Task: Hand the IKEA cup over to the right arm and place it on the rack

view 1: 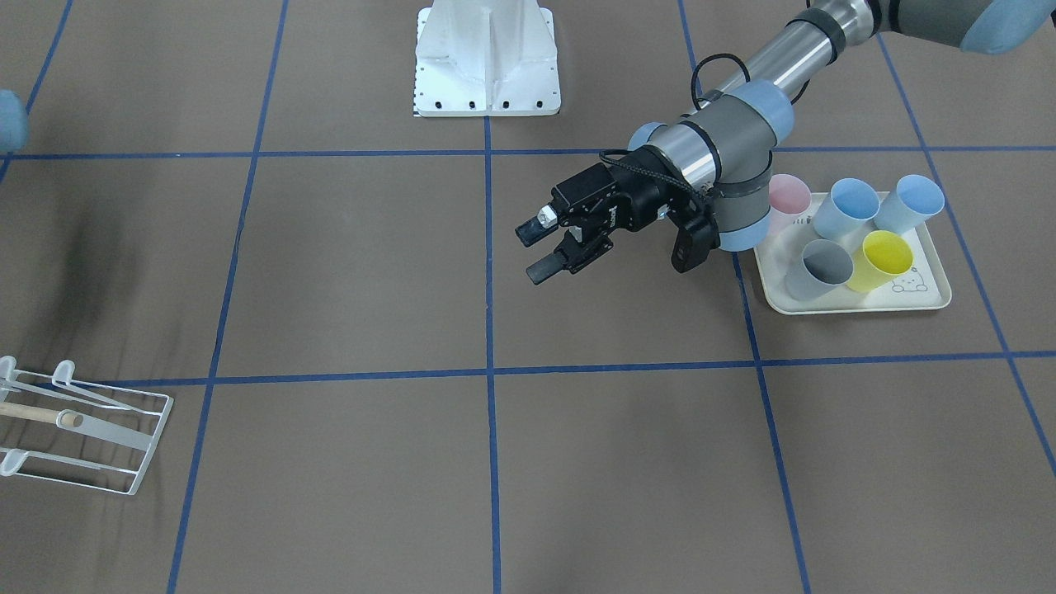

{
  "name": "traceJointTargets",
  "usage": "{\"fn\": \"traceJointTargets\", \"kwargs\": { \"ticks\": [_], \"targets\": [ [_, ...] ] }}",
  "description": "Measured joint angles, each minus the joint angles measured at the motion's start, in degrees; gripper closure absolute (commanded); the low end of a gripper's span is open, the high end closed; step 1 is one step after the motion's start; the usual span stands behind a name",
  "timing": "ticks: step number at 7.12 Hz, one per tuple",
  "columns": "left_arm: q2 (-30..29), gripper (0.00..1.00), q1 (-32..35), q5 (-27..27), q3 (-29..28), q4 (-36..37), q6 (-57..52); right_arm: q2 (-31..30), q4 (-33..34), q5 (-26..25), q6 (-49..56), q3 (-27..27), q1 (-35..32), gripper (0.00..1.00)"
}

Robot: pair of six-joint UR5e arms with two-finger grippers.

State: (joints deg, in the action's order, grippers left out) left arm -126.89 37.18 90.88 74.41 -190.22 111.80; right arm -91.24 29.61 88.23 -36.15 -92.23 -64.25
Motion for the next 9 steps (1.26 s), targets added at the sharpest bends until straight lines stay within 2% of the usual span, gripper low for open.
{"fn": "traceJointTargets", "kwargs": {
  "ticks": [5,7,9],
  "targets": [
    [1.42,0.00,-0.03,0.08,-0.09,-0.44,0.08,-4.00,-0.58,-4.47,-5.18,-5.90,0.12,1.00],
    [2.74,0.00,-0.23,0.09,-0.19,-1.91,0.15,-4.18,-1.25,-10.50,-8.66,-6.48,1.72,1.00],
    [3.33,0.00,-0.33,0.09,-0.32,-2.30,0.17,-4.34,-1.76,-19.72,-12.93,-6.49,6.84,1.00]
  ]
}}
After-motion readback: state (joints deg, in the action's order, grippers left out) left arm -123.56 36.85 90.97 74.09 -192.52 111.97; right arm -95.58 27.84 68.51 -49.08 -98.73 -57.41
